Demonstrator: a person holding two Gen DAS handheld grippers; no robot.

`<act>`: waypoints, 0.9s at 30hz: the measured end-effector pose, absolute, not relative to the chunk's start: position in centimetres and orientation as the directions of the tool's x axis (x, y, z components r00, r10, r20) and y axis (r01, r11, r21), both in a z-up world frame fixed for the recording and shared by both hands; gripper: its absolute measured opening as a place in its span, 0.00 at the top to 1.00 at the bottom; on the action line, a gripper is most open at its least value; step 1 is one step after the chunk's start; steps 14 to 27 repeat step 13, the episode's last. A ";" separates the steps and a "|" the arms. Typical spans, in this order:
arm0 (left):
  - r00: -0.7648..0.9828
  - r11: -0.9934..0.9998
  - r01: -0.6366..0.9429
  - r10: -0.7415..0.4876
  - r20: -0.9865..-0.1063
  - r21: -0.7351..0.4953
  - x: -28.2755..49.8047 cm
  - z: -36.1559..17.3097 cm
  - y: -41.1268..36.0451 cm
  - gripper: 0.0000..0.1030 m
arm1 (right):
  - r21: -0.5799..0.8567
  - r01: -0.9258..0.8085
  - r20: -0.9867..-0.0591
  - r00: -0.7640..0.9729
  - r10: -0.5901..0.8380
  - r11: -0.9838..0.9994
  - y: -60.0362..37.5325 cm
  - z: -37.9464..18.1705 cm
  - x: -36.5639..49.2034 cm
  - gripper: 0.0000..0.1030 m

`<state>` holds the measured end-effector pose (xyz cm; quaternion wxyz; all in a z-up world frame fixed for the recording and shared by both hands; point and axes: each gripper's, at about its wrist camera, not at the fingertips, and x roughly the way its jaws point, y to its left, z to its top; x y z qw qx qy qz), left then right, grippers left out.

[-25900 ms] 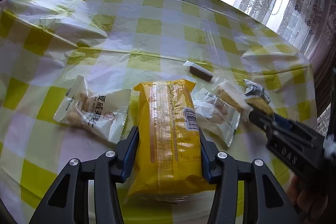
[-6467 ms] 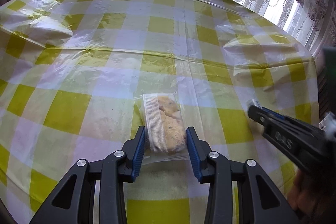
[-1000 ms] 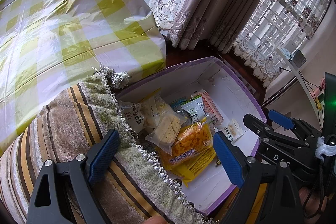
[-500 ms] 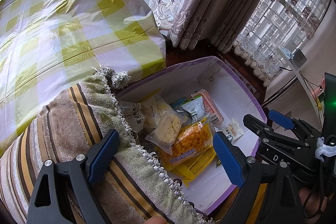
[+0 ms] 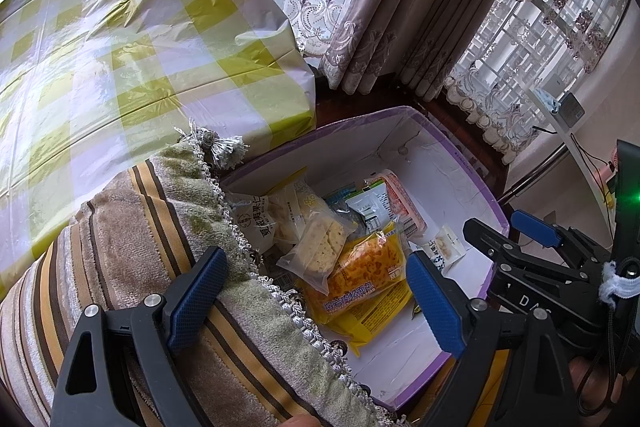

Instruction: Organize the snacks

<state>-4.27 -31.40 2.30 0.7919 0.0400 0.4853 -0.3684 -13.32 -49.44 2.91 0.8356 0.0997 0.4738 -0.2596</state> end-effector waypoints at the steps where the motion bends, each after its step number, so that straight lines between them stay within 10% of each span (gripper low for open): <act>1: 0.258 0.725 0.622 -0.545 -0.798 -0.294 -4.3 2.3 -31.4 0.11 | -0.080 0.528 -0.843 0.416 -0.340 0.845 -49.5 2.9 -13.3 0.29; 27: 0.267 0.722 0.637 -0.534 -0.802 -0.269 -4.5 2.1 -31.6 0.08 | -0.076 0.544 -0.845 0.409 -0.343 0.835 -49.5 2.7 -13.7 0.29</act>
